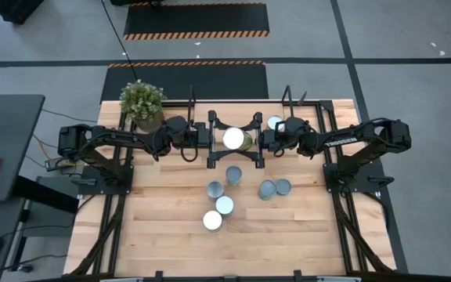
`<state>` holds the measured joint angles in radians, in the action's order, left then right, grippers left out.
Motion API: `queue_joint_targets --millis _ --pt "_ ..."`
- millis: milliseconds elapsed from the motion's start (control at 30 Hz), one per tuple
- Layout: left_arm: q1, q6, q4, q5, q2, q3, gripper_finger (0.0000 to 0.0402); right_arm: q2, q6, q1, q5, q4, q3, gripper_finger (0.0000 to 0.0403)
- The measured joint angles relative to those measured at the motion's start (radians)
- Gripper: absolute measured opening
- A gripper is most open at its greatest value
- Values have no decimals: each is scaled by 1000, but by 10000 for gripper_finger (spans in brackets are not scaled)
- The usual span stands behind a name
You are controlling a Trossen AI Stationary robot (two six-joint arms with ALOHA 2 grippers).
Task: Pick and place cans onto a shelf
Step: Put the canned oranges on the shelf
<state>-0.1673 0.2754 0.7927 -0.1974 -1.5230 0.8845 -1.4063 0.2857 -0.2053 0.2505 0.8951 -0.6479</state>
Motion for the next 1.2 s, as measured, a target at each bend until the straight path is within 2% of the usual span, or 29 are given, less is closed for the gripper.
queue_joint_targets --millis 200,300,567,833,967,1200 --pt "-21 -10 -52 0 25 1 312 1 4 8 -90 -144 -37 371" --pt "-33 -22 -71 0 30 1 312 2 15 21 -154 -279 -89 393" --pt "-44 -20 -265 1 133 1 313 2 27 47 -302 -588 -193 395" --pt "-54 -15 -589 27 256 1 313 2 38 55 -308 -845 -314 399" --pt "-55 -26 -715 34 255 0 313 2 56 67 -290 -852 -349 399" --pt "-55 -17 -762 66 247 0 313 2 73 94 -276 -811 -371 399"
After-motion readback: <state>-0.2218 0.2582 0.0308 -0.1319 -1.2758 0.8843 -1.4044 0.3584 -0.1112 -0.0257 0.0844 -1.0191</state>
